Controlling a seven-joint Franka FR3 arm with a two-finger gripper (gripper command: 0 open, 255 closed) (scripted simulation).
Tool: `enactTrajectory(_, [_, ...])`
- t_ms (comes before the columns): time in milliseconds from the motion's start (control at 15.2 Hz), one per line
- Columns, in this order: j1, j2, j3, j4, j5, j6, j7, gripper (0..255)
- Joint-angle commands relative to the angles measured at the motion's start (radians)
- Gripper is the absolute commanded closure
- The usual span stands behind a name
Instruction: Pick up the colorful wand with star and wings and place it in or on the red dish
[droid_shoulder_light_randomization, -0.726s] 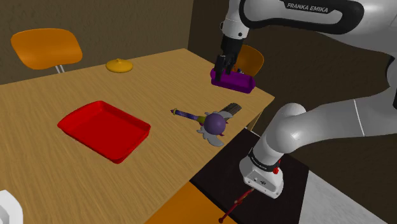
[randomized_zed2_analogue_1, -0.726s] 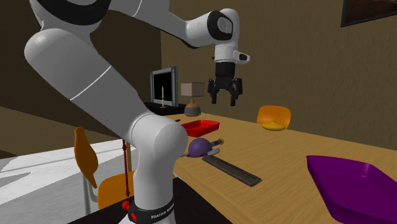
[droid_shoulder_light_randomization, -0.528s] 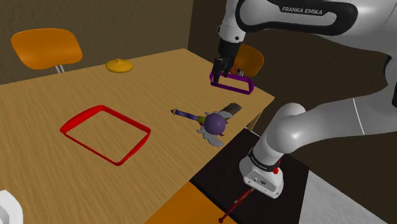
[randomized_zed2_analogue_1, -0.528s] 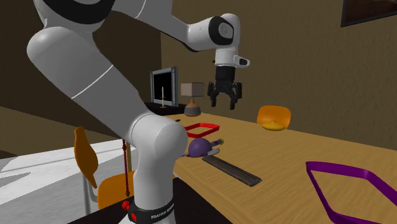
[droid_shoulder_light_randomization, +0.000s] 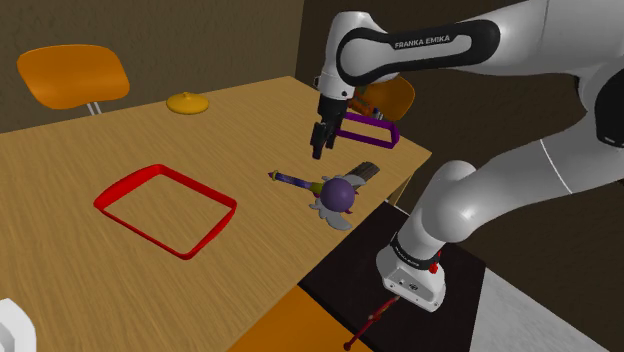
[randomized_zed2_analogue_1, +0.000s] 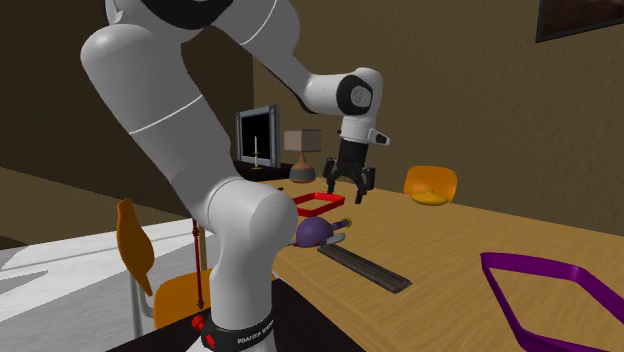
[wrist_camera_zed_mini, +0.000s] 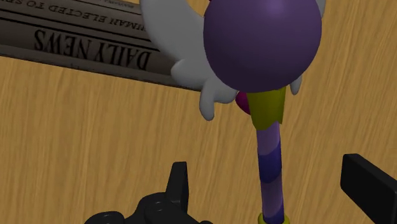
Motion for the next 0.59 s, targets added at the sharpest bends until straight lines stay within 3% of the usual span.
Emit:
enactTrajectory(0, [0.024,0.056,-0.002,-0.020,0.035,0.063,-0.030,0])
enactTrajectory(264, [0.070,0.166,-0.006,-0.037,0.106,0.162,-0.095,0])
enactTrajectory(528, [0.079,0.189,0.001,-0.074,0.121,0.223,-0.102,0])
